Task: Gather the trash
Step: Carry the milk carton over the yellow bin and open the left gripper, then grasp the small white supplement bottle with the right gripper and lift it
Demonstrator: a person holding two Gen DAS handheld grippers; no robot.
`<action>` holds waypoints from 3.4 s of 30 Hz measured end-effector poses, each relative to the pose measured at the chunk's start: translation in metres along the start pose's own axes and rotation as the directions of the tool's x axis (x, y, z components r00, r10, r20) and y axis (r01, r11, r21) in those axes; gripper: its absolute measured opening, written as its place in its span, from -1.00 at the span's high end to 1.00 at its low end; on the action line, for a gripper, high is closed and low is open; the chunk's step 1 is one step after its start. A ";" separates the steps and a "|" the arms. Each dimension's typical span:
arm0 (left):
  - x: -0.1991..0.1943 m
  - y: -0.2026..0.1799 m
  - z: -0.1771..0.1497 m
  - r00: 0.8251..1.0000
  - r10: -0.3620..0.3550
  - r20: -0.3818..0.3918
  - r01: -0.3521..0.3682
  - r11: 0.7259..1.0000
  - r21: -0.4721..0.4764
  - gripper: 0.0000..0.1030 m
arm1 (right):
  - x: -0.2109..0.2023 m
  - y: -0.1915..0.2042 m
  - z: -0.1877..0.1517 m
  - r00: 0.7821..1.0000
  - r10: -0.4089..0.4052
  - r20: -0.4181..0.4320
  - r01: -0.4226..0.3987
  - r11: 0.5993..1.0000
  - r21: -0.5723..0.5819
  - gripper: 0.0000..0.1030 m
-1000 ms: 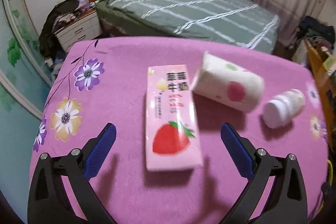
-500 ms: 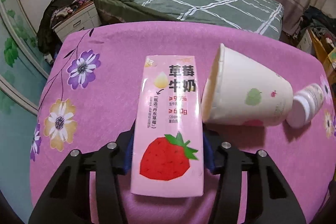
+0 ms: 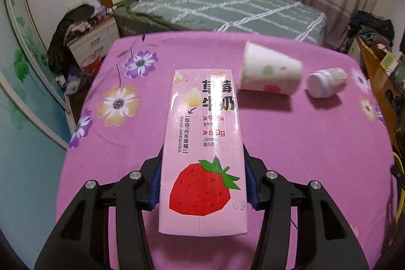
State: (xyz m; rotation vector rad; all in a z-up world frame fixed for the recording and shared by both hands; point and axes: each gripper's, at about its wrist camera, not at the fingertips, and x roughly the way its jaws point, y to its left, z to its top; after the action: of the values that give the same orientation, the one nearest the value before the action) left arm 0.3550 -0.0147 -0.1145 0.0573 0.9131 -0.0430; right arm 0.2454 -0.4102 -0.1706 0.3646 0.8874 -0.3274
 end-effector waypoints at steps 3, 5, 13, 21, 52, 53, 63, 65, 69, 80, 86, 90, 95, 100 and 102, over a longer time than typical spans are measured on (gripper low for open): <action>-0.024 -0.010 -0.006 0.999 -0.037 0.022 0.036 0.999 0.021 0.02 | -0.003 0.002 -0.002 1.000 -0.003 0.002 0.003 0.999 -0.032 -0.16; -0.036 -0.022 -0.010 0.998 -0.052 0.036 0.050 0.998 0.048 0.02 | -0.008 -0.002 -0.004 1.000 -0.009 0.006 0.010 0.998 -0.056 -0.16; -0.061 -0.119 -0.021 0.979 -0.199 0.039 0.189 0.964 0.187 0.02 | -0.050 -0.063 -0.019 0.998 -0.043 0.043 0.043 0.999 -0.002 -0.16; -0.085 -0.252 -0.047 0.927 -0.373 -0.033 0.358 0.855 0.375 0.02 | -0.080 -0.129 -0.043 0.991 -0.120 0.061 0.115 0.989 0.091 -0.16; -0.107 -0.284 -0.066 0.893 -0.448 -0.044 0.431 0.823 0.370 -0.84 | -0.109 -0.138 -0.057 0.986 -0.127 0.110 0.118 0.989 0.087 -0.16; -0.107 -0.268 -0.063 0.899 -0.437 -0.030 0.418 0.836 0.355 -0.85 | -0.108 -0.124 -0.052 0.987 -0.109 0.114 0.103 0.993 0.061 -0.16; -0.050 -0.050 -0.023 0.979 -0.187 0.082 0.182 0.981 0.070 -0.89 | -0.065 0.036 0.007 0.992 0.080 0.100 -0.058 0.976 -0.209 -0.17; -0.035 -0.022 -0.012 0.984 -0.148 0.096 0.145 0.989 0.034 -0.89 | -0.052 0.074 0.020 0.989 0.120 0.083 -0.094 0.959 -0.268 -0.17; -0.001 0.013 0.007 0.989 -0.107 0.102 0.109 0.994 -0.010 -0.89 | -0.031 0.135 0.041 0.979 0.190 0.073 -0.152 0.921 -0.358 -0.35; 0.058 0.030 0.015 0.984 -0.179 0.026 0.180 0.983 -0.041 -0.89 | 0.039 0.235 0.086 0.969 0.242 0.043 -0.186 0.836 -0.516 -0.75; 0.062 0.031 0.010 0.986 -0.161 0.029 0.162 0.986 -0.031 -0.89 | 0.071 0.248 0.091 0.979 0.201 0.042 -0.149 0.835 -0.529 -0.83; 0.067 0.028 0.008 0.987 -0.161 0.008 0.161 0.987 -0.014 -0.89 | 0.087 0.250 0.091 0.982 0.186 0.015 -0.150 0.836 -0.528 -0.83; 0.072 0.027 0.009 0.987 -0.163 0.000 0.163 0.987 -0.004 -0.89 | 0.100 0.247 0.089 0.981 0.188 -0.044 -0.184 0.840 -0.511 -0.57; 0.073 0.024 0.007 0.986 -0.165 -0.006 0.165 0.986 0.005 -0.89 | 0.087 0.237 0.089 0.980 0.197 -0.033 -0.189 0.862 -0.470 -0.57; 0.072 0.022 0.003 0.985 -0.170 -0.007 0.170 0.985 0.003 -0.89 | 0.075 0.232 0.087 0.982 0.187 -0.024 -0.177 0.870 -0.461 -0.57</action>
State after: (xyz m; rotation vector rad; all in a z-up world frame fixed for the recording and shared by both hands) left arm 0.4029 0.0063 -0.1684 -0.0178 0.9228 -0.2033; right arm 0.4475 -0.2515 -0.1406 -0.0010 0.8720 0.0611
